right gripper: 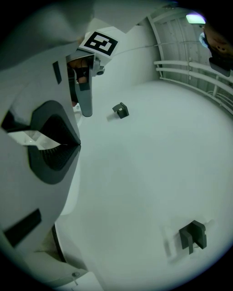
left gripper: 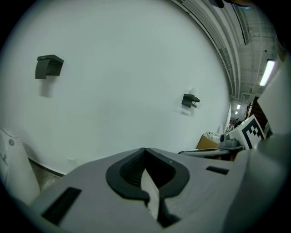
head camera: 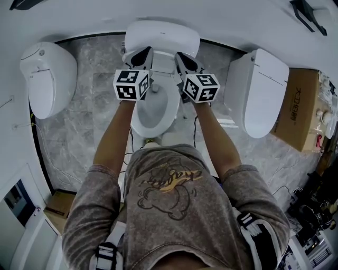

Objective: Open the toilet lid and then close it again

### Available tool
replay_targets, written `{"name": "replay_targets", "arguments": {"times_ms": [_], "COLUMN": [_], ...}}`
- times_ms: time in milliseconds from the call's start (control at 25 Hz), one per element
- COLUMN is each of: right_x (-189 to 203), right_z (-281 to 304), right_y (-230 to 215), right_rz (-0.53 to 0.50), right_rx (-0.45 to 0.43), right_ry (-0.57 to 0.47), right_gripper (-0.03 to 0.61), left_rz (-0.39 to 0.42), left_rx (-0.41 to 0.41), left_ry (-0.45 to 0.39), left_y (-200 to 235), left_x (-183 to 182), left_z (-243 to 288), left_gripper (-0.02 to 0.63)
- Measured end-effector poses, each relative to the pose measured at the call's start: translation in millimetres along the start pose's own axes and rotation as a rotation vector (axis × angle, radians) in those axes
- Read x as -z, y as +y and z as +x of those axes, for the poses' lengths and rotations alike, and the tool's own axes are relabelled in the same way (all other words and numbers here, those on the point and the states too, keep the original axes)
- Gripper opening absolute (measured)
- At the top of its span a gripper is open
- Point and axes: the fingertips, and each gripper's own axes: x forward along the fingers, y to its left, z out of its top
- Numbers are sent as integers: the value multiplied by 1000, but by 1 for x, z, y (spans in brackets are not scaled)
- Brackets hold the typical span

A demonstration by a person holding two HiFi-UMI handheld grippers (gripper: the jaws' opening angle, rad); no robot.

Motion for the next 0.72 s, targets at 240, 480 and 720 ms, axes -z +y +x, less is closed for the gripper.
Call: {"name": "replay_targets", "arguments": {"times_ms": [240,480,720], "right_x": [15,39,77], "right_z": [-21,-47,-80], "right_y": [17,45,75], "right_rz": [-5,-20,-41], "right_rx": [14,29,61], "right_ry": [-4,-22,-24], "right_gripper": [26,26,26], "left_rz": [14,34,46], "left_rx": [10,29,57], "left_ry": [13,3,5], "left_y": [-12,-23,-40], "left_x": [13,36,70], "left_z": [-25,-66,-112], "left_gripper": [8,8,8]}}
